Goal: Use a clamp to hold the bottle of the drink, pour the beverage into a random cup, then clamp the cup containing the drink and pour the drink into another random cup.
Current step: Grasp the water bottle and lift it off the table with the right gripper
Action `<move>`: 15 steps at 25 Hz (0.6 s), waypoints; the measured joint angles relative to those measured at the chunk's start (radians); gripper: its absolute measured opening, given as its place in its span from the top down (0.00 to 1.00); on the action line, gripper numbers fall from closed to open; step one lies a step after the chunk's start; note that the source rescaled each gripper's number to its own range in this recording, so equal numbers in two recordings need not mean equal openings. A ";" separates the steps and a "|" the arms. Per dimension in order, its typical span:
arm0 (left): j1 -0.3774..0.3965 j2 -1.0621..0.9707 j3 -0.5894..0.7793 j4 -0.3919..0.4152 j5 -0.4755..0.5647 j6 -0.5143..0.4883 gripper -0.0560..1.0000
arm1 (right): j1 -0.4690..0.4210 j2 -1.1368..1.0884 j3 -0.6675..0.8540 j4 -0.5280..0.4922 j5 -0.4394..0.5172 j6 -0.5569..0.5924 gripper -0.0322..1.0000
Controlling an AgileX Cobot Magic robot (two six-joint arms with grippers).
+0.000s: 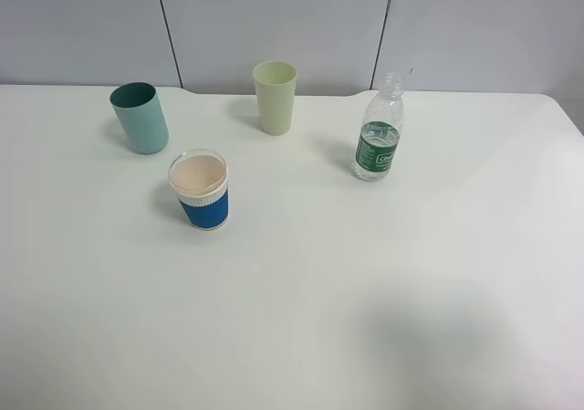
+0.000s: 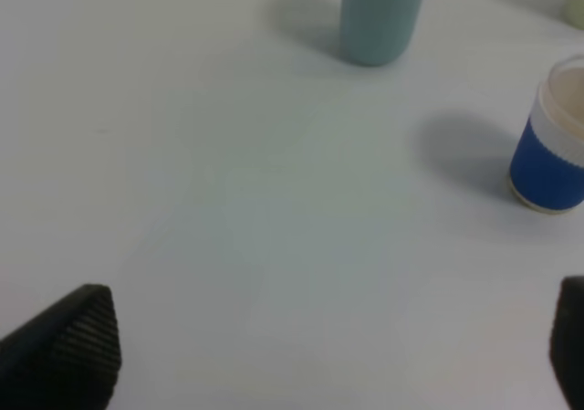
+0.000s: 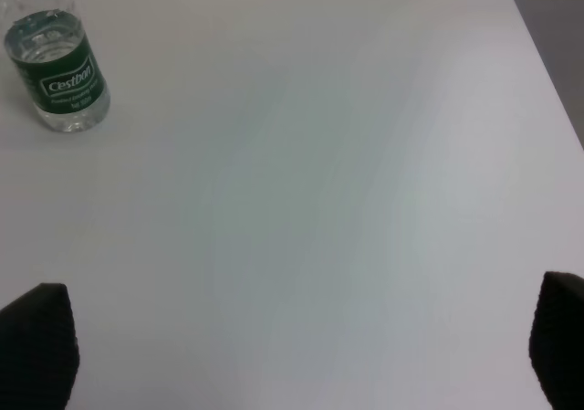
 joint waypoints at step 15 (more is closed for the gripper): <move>0.000 0.000 0.000 0.000 0.000 0.000 0.14 | 0.000 0.000 0.000 0.000 0.000 0.000 0.00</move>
